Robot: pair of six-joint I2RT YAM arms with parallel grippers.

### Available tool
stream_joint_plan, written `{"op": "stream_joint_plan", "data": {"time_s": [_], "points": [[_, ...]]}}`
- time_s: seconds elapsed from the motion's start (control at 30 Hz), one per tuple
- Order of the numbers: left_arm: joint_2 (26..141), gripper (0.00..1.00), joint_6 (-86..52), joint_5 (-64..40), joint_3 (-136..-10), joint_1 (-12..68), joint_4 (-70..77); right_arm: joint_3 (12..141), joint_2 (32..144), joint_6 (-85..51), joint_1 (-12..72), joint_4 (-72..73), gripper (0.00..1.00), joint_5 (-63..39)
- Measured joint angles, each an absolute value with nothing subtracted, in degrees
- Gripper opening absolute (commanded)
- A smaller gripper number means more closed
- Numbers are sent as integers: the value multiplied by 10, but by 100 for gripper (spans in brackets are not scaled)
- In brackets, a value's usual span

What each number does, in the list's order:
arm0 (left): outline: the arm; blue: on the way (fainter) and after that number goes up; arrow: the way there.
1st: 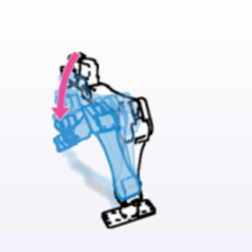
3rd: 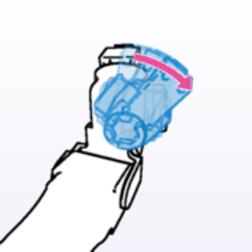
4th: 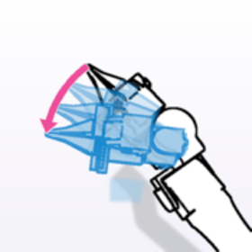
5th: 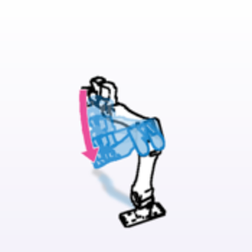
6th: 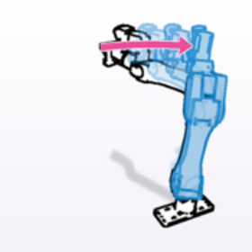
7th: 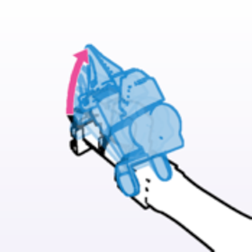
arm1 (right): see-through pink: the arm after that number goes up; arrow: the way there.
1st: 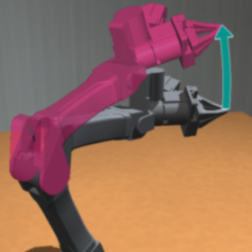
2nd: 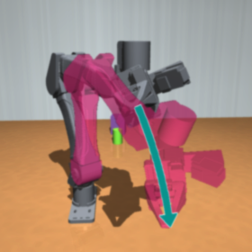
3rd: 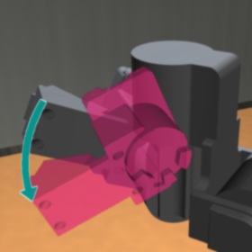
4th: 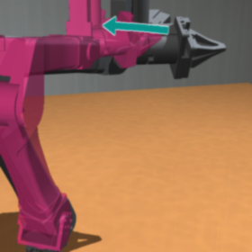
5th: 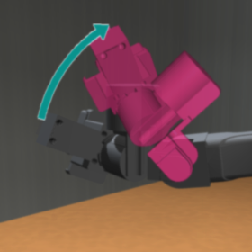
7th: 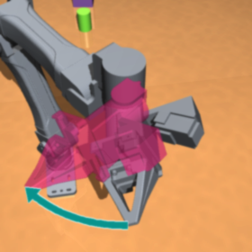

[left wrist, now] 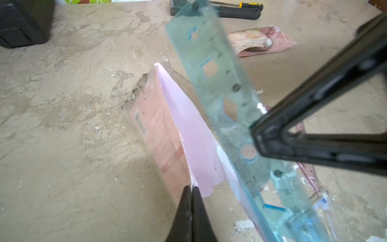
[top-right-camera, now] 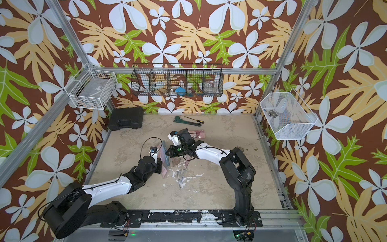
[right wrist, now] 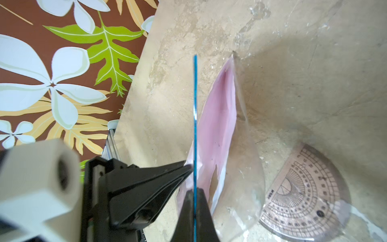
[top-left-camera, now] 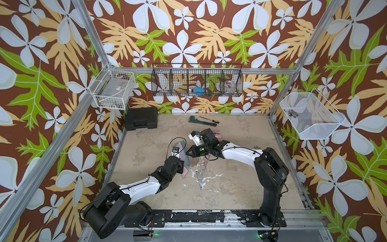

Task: Open the ruler set and take out the ruler
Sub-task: Take out the ruler from the ruler set bag, then place the ruler set bag at the center of the board.

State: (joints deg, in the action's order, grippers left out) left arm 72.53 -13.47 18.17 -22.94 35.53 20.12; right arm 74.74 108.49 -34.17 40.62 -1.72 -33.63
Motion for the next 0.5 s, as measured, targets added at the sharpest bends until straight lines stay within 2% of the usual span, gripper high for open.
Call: {"op": "stream_joint_plan", "data": {"time_s": [0.3,0.5], "points": [[772,0,-138,210,-319,309,151,675,944,-359,371,37,0,-345],[839,0,-87,257,-407,263,111,590,874,-399,335,113,0,-345]]}}
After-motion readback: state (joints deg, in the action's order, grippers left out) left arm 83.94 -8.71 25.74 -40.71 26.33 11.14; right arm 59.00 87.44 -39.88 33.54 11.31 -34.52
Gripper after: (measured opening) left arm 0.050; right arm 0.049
